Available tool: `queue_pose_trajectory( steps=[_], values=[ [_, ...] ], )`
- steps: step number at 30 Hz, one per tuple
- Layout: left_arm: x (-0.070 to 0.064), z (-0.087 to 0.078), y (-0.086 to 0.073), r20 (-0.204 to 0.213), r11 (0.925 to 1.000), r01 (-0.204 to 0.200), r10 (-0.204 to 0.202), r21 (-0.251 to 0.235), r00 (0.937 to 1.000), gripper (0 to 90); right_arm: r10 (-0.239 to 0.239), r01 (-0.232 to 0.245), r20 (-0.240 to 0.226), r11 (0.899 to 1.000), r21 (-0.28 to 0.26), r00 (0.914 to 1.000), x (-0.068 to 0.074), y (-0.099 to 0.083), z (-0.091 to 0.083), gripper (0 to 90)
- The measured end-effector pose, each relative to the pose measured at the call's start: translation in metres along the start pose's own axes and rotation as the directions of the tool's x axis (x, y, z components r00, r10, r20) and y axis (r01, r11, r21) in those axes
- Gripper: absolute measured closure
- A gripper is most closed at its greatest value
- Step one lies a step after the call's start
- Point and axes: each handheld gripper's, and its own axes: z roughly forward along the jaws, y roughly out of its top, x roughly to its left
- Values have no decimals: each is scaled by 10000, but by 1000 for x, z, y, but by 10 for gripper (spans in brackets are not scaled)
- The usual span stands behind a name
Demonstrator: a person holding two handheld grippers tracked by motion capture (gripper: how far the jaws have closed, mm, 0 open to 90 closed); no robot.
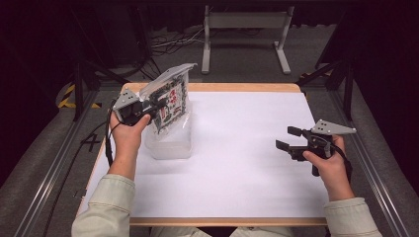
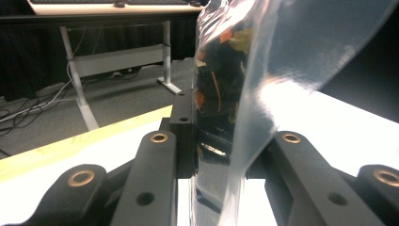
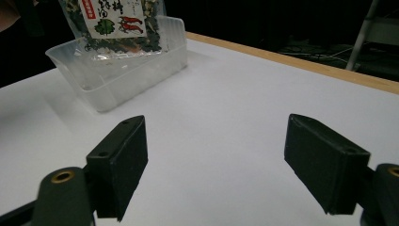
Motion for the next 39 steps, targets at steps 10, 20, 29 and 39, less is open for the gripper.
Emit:
queue_pose_trajectory(
  steps=[10, 20, 29, 39],
  values=[
    [4, 2, -4, 40, 9952, 286, -291, 932, 9996, 718, 74, -74, -43, 10000, 50, 10000, 0, -1, 2, 225],
    [10, 2, -7, 32, 9868, 656, -668, 1481, 9978, 720, 103, -101, -84, 9998, 150, 9999, 1, -3, 5, 224],
    [10, 5, -12, 53, 9848, 677, -694, 1601, 9976, 721, 154, -152, -78, 9996, 249, 9999, 1, -4, 7, 224],
    [18, 3, -16, 83, 9829, 1121, -1145, 1459, 9934, 719, 149, -147, -74, 9995, 273, 9999, 0, -5, 8, 223]
  ],
)
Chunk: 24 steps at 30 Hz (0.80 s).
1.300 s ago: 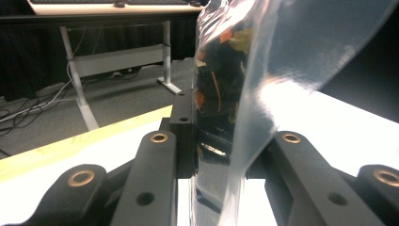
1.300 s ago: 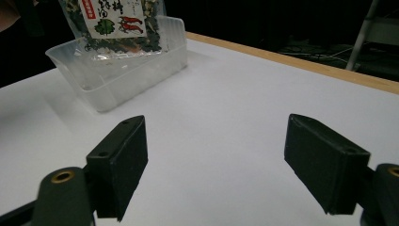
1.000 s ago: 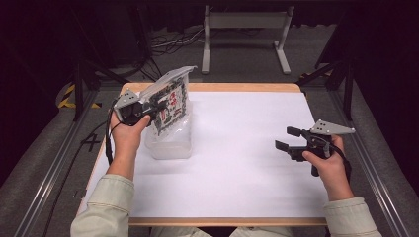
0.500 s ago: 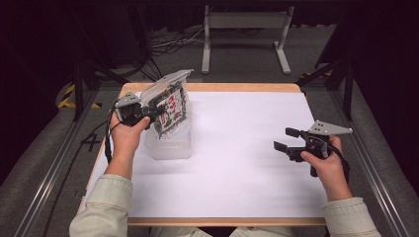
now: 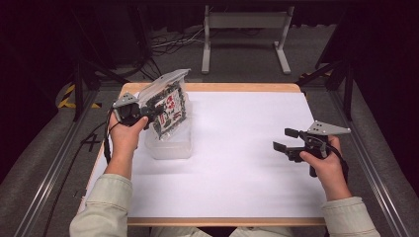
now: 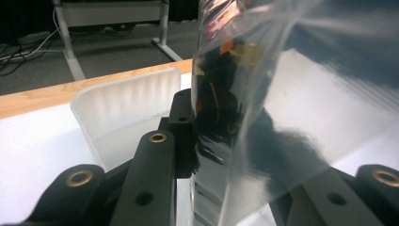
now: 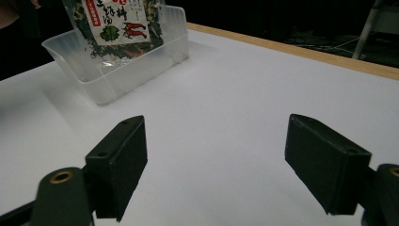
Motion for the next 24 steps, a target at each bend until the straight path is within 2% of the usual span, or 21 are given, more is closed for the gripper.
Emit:
queue_pose_trajectory(
  steps=[3, 9, 11, 12, 13, 14, 17, 21, 24],
  values=[
    [0, 0, 0, 23, 10000, -10, 10, -20, 10000, 718, -3, 3, -1, 10000, 9, 10000, 0, 0, 0, 222],
    [-5, 0, 2, -54, 9991, -343, 342, -249, 9994, 714, -16, 16, 27, 10000, -30, 10000, -1, 0, -1, 222],
    [-7, 0, 4, -12, 9992, -250, 249, -303, 9997, 703, -40, 40, 27, 10000, -34, 10000, -1, 0, -2, 222],
    [-8, 0, 5, -176, 9991, -156, 149, -404, 9997, 615, -27, 27, 33, 10000, -60, 10000, 0, 0, -2, 222],
    [-9, 0, 6, -362, 9992, -106, 92, -390, 9993, 443, -85, 85, 72, 9999, -87, 9999, 0, 0, -2, 222],
    [-11, -1, 7, -441, 9989, -89, 69, -452, 9990, 364, -103, 104, 92, 9999, -120, 9999, 0, 1, -3, 222],
    [-16, -6, 11, -725, 9983, -156, 115, -563, 9973, 202, -115, 118, 130, 9997, -214, 9998, 0, 2, -5, 223],
    [-25, -16, 12, -1107, 9959, -793, 739, -443, 9911, 108, -91, 95, 159, 9996, -254, 9998, 1, 2, -6, 223],
    [-31, -25, 10, -1089, 9930, -1109, 1059, -411, 9884, 86, -229, 238, 242, 9991, -355, 9994, 1, 2, -7, 223]
  ],
)
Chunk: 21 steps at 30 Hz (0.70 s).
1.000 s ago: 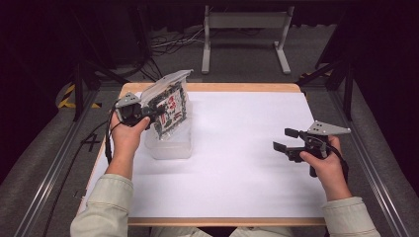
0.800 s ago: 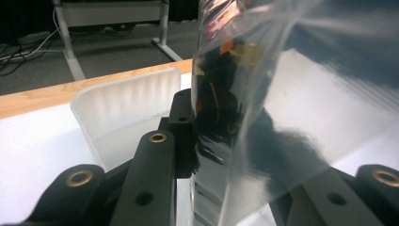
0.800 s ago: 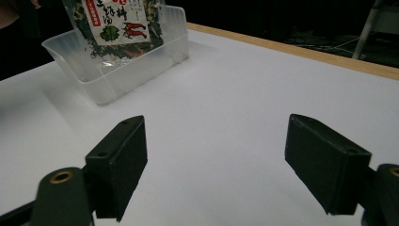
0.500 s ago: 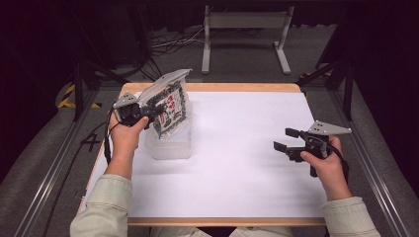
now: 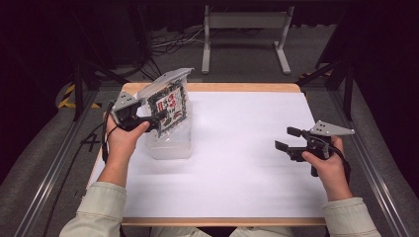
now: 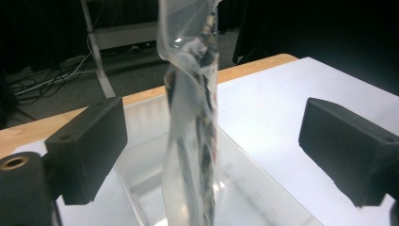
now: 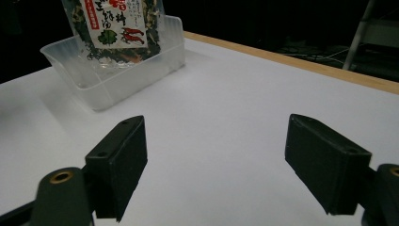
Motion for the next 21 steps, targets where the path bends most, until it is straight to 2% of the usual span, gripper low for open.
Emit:
queue_pose_trajectory(
  steps=[10, 18, 21],
  values=[
    [-16, -41, -10, 154, 9987, -426, 431, -285, 9990, 66, -299, 307, 175, 9983, -490, 9994, 1, 0, -10, 207],
    [-27, -66, -33, 220, 9973, -703, 708, -219, 9973, 62, -256, 278, 343, 9976, -639, 9991, -1, -7, -18, 195],
    [-31, -72, -43, 321, 9976, -668, 674, -195, 9972, 62, -175, 200, 387, 9977, -655, 9991, -2, -10, -21, 191]
  ],
)
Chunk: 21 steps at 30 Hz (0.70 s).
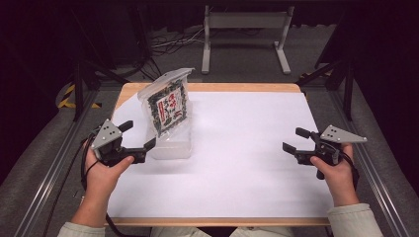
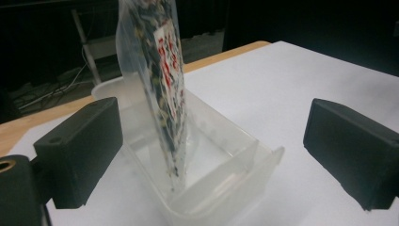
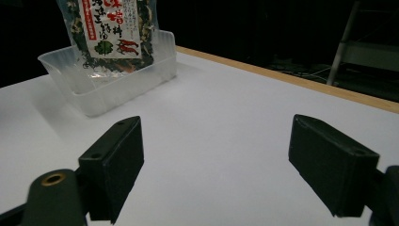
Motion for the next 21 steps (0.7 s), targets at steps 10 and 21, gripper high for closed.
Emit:
queue_pose_trajectory(
  steps=[10, 21],
  values=[
    [-5, -4, -37, 93, 9995, 235, -237, 216, 9997, 57, 79, -80, 90, 10000, 12, 9999, -1, -13, -7, 176],
    [-3, 8, -79, -22, 9965, 430, -430, 716, 9991, 52, 101, -104, 110, 9997, 239, 9999, -2, -37, -7, 140]
  ],
)
